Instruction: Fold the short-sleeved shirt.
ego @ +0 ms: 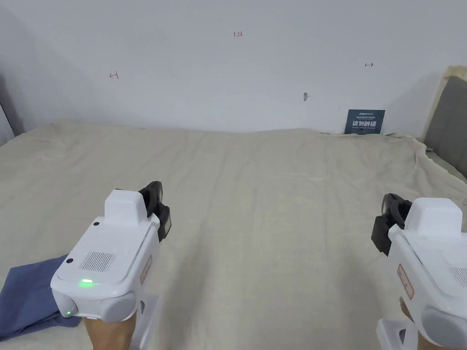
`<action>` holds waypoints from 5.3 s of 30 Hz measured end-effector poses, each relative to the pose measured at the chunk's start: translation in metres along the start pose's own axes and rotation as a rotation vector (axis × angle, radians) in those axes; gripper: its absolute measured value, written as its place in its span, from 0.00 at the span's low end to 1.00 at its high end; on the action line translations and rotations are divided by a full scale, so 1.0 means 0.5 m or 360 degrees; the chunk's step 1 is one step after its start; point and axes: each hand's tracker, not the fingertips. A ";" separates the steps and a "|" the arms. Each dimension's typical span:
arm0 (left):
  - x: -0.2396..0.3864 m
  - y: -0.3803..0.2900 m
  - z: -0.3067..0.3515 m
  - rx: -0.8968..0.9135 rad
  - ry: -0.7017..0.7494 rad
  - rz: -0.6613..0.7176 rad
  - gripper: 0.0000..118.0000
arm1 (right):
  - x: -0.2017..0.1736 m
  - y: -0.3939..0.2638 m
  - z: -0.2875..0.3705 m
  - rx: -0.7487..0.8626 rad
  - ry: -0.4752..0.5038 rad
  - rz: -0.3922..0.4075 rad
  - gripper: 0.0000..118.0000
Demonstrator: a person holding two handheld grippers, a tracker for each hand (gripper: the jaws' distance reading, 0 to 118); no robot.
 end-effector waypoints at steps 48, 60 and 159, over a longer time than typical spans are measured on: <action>0.020 -0.004 0.008 -0.0008 -0.0017 -0.0011 0.00 | 0.004 -0.001 0.014 0.0021 0.0001 0.0010 0.00; 0.019 -0.009 0.010 0.0024 0.0015 0.0013 0.36 | 0.003 -0.002 0.014 0.0032 -0.0016 0.0005 0.28; 0.016 -0.004 0.019 0.0082 0.0040 -0.0054 1.00 | -0.042 0.037 0.047 0.0070 -0.0021 0.0002 1.00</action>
